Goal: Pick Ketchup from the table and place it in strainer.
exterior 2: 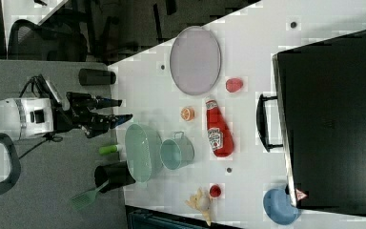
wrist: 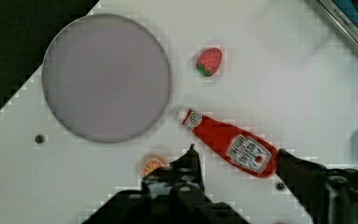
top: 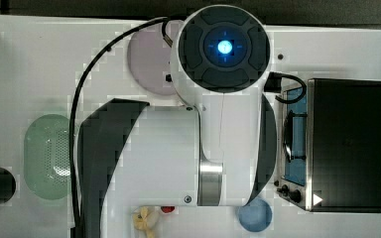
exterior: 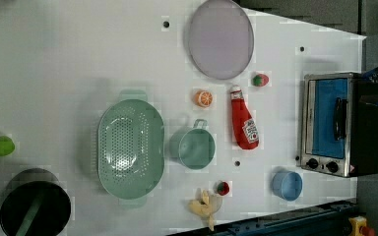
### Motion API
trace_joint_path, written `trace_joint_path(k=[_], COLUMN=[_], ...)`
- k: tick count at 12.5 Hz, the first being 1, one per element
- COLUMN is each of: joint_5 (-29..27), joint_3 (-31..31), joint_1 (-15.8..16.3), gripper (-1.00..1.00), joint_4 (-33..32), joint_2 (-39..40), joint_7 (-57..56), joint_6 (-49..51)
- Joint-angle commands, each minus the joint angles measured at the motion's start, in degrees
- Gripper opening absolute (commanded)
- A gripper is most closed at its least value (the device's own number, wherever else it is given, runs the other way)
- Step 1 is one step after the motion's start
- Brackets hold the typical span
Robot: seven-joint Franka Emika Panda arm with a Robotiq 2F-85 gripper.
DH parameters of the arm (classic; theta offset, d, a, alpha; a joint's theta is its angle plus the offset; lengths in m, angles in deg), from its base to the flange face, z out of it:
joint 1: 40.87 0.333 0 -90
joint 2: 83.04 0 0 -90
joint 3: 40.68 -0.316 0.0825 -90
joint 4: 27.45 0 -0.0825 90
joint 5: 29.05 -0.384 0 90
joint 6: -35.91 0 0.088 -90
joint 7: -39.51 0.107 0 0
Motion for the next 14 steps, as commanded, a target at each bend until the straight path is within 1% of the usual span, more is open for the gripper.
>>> trace_joint_path(k=[1,3,6,9,11,14], joint_5=[-1.13,-1.14,-1.14,-1.14,-1.13,-0.98], joint_3=[-3.58,-3.76,-4.23,-4.9,-5.36,-5.75], joint_1=[-5.79,-5.74,-5.73,-5.63,-5.6,-5.59], gripper=[0.59,0.99,1.0,1.0,1.0,1.0], joint_4=[-3.68,-4.82,-9.05,-14.18,-17.3,-22.9], joint_2=[-10.1,-9.59,-8.17,-6.17,-4.77,-3.53], joint_7=[-0.54,-0.62,-1.51,-3.76,-10.73,-27.52], joint_6=[7.8,7.23,3.61,-2.08,-6.31,-12.69])
